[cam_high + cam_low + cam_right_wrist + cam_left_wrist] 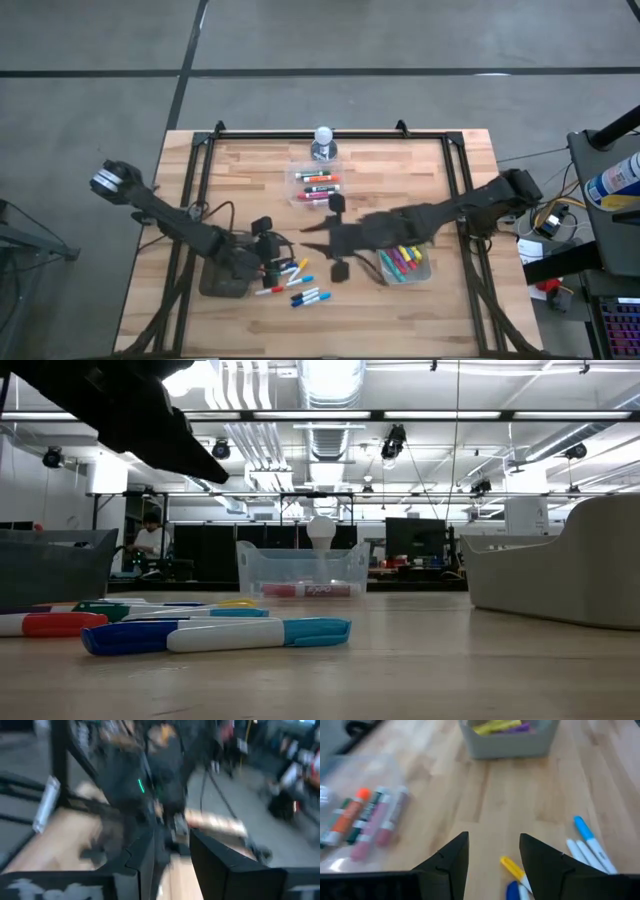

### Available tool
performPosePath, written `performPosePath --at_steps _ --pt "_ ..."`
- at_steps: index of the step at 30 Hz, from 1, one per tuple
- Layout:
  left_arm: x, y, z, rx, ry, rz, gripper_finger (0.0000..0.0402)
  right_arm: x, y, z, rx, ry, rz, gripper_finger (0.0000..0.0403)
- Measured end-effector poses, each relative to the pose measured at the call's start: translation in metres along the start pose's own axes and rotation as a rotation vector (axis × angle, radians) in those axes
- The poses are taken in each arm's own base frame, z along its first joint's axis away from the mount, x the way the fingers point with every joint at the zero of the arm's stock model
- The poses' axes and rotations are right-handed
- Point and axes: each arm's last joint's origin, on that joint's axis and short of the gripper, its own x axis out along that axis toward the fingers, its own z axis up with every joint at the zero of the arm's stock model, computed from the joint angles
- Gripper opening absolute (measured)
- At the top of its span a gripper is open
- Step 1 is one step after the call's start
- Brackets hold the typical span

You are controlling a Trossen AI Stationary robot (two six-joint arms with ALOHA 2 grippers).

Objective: Pick & Place Markers
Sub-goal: Put the yellow mini marker into the transparent black bin

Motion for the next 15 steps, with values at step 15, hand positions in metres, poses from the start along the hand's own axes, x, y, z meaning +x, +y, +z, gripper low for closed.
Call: performPosePath --at_steps 15 --pt "0.043 -0.032 -0.013 0.063 0.168 -0.104 0.017 -0.054 -0.003 -0.019 0.017 -0.187 -0.005 0.0116"
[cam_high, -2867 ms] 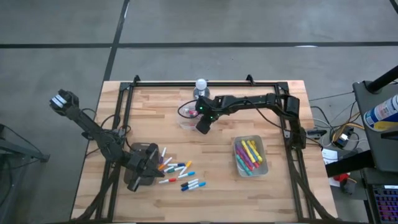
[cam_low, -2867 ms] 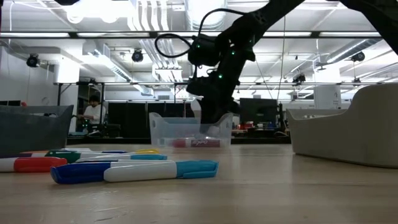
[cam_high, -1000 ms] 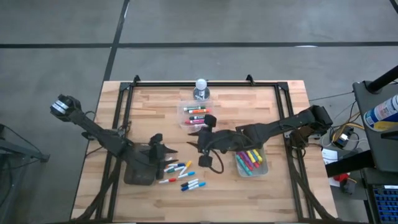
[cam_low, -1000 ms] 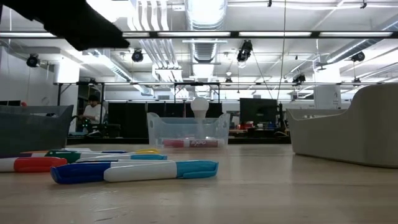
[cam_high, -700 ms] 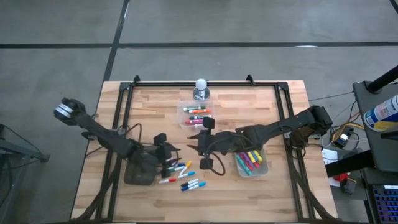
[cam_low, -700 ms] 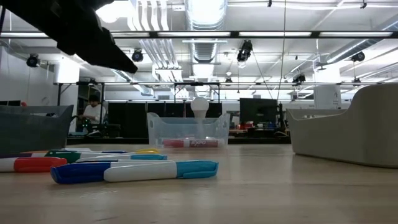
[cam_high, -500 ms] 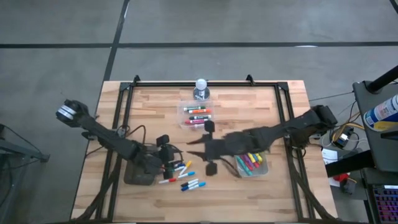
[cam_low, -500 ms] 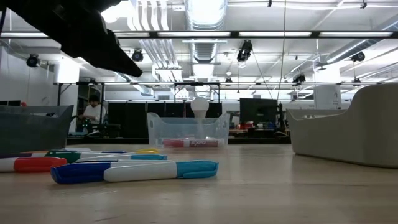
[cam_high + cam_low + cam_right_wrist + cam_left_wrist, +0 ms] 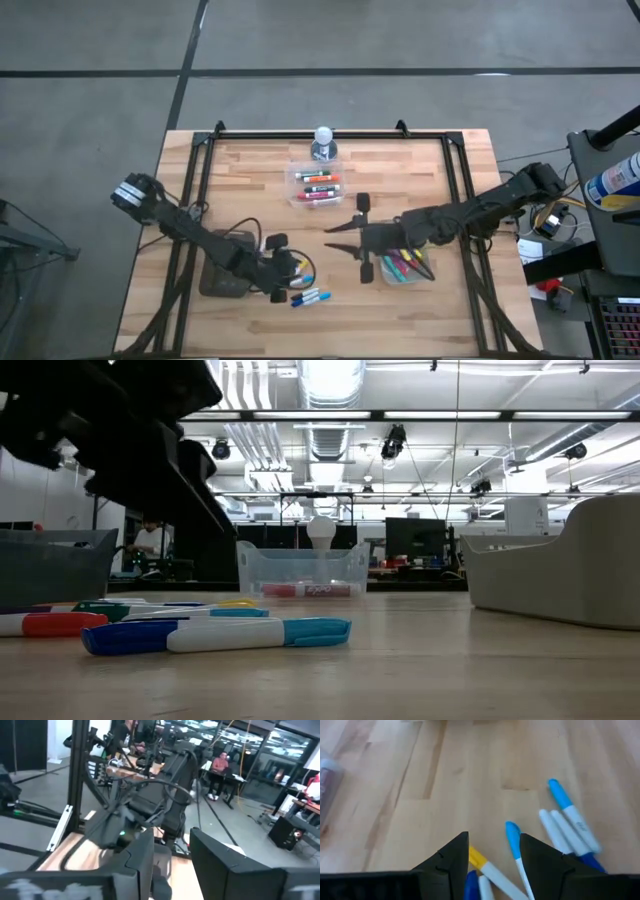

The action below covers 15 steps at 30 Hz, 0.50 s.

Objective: Pick & Place Markers
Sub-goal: Put the yellow mini marker into the transparent black bin

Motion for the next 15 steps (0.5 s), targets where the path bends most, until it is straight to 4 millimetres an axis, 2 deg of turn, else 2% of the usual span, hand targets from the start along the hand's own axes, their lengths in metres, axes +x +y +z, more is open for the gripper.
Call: performPosePath --at_steps 4,9,15 --pt "0.007 0.002 -0.001 -0.007 -0.005 0.074 0.017 -0.011 -0.005 -0.001 0.005 -0.028 -0.011 0.0114" --pt "0.014 0.008 -0.003 -0.126 -0.028 0.166 0.0169 -0.019 -0.006 -0.003 0.008 -0.03 -0.005 0.0118" --pt "0.026 0.012 -0.007 -0.153 0.021 0.134 0.0169 -0.019 -0.007 -0.003 0.011 -0.029 -0.007 0.0125"
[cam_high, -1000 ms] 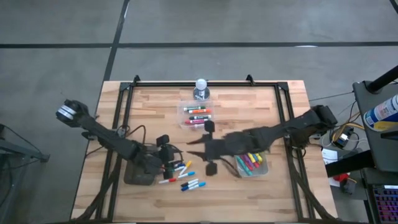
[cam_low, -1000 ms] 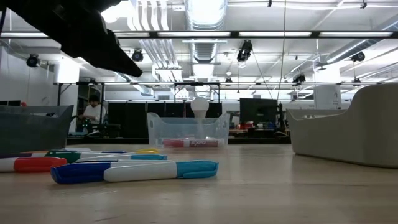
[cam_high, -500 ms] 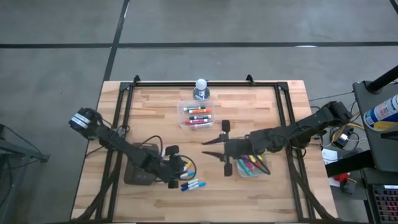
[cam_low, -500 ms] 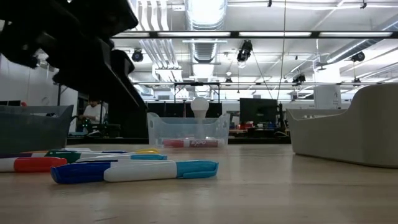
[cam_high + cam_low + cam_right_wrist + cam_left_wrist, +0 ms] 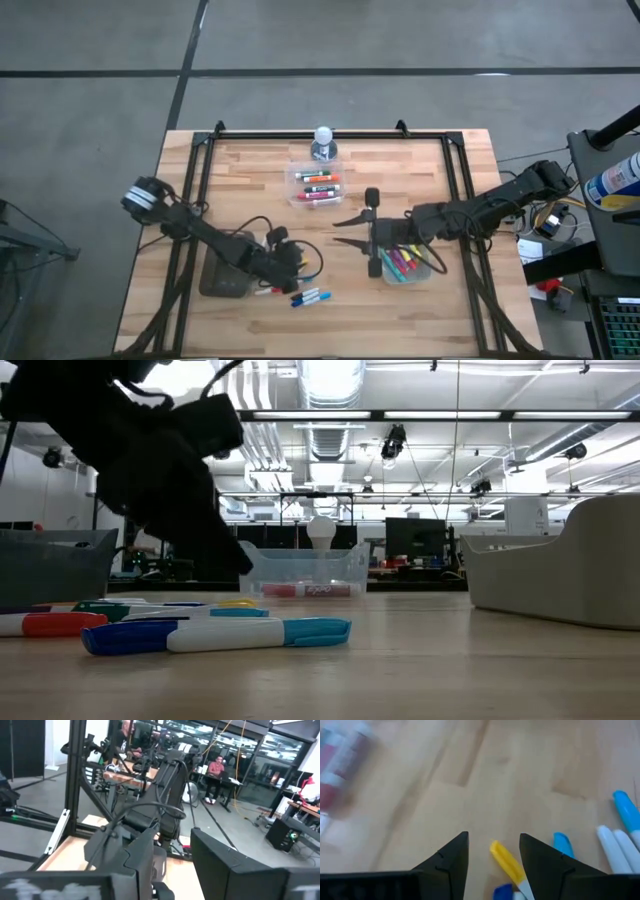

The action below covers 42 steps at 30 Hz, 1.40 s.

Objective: Pick & Place Markers
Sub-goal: Put the yellow mini marker into the transparent black bin

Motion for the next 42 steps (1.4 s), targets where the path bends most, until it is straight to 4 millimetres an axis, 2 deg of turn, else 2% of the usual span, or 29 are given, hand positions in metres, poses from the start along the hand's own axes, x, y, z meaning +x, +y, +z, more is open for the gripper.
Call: performPosePath --at_steps 21,25,32,42 --pt "0.022 0.0 -0.011 0.038 0.113 -0.072 0.0166 0.0 0.0 0.0 -0.003 0.0 0.0 0.0115" --pt "0.024 -0.002 -0.01 0.042 0.119 -0.07 0.0133 0.001 0.0 0.0 -0.001 0.001 0.0 0.0119" --pt "0.024 -0.003 -0.008 0.075 0.122 -0.081 0.0029 -0.003 -0.004 0.004 -0.009 -0.003 -0.037 0.0118" --pt "0.022 -0.004 -0.003 0.093 0.107 -0.076 0.0029 -0.016 -0.015 -0.001 -0.029 0.011 -0.057 0.0113"
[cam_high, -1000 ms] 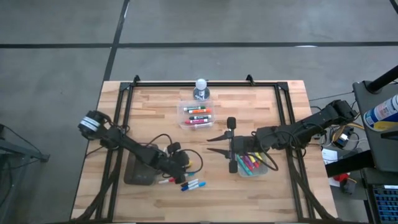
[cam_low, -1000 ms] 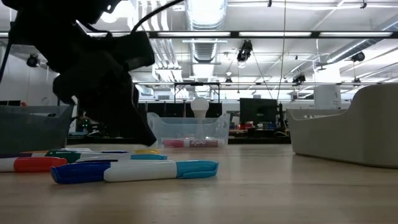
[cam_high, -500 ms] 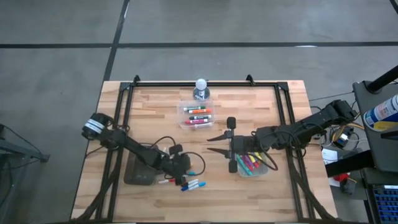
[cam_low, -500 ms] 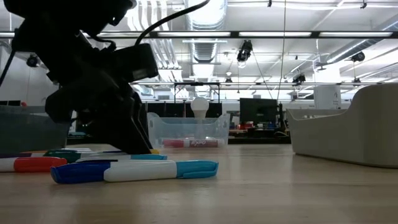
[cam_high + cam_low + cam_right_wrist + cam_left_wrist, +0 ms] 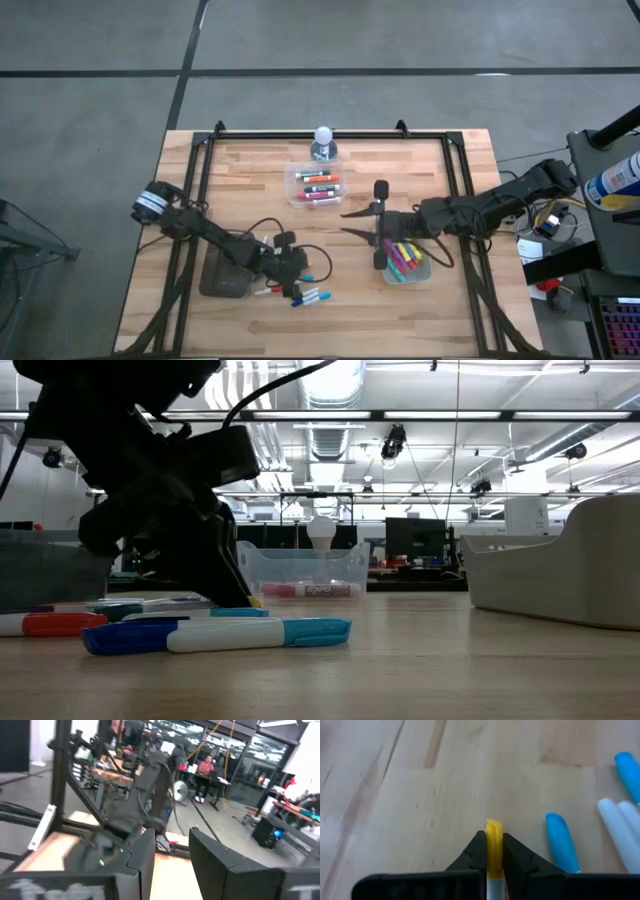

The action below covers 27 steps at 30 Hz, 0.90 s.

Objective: Pick & Place Markers
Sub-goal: Put the yellow mini marker into the transparent black bin

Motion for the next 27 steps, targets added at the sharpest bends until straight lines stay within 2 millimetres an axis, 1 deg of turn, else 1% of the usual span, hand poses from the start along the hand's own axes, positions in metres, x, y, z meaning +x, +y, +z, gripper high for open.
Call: performPosePath --at_steps 4,7,9,10,12,16,20,27 --pt "-0.004 -0.003 0.01 0.009 -0.034 -0.014 0.0029 -0.006 -0.015 -0.013 0.018 0.02 -0.026 0.0118" --pt "-0.006 -0.006 0.016 0.02 -0.043 -0.027 0.0029 -0.016 -0.029 -0.021 0.046 -0.033 0.088 0.0118" --pt "-0.007 -0.007 0.02 0.029 -0.049 -0.031 0.0029 -0.028 -0.039 -0.028 0.06 -0.078 0.175 0.0116" --pt "-0.008 -0.007 0.021 0.031 -0.045 -0.029 0.0029 -0.035 -0.044 -0.032 0.073 -0.087 0.186 0.0115" --pt "-0.008 -0.008 0.022 0.034 -0.037 -0.026 0.0029 -0.052 -0.053 -0.042 0.085 -0.089 0.153 0.0111" --pt "-0.009 -0.008 0.023 0.034 -0.036 -0.031 0.0029 -0.081 -0.063 -0.071 0.076 -0.052 0.026 0.0107" --pt "-0.009 -0.008 0.023 0.033 -0.035 -0.032 0.0029 -0.109 -0.071 -0.088 0.091 -0.089 -0.034 0.0108" --pt "-0.009 -0.008 0.022 0.033 -0.034 -0.032 0.003 -0.142 -0.071 -0.121 0.078 -0.12 -0.091 0.0115"
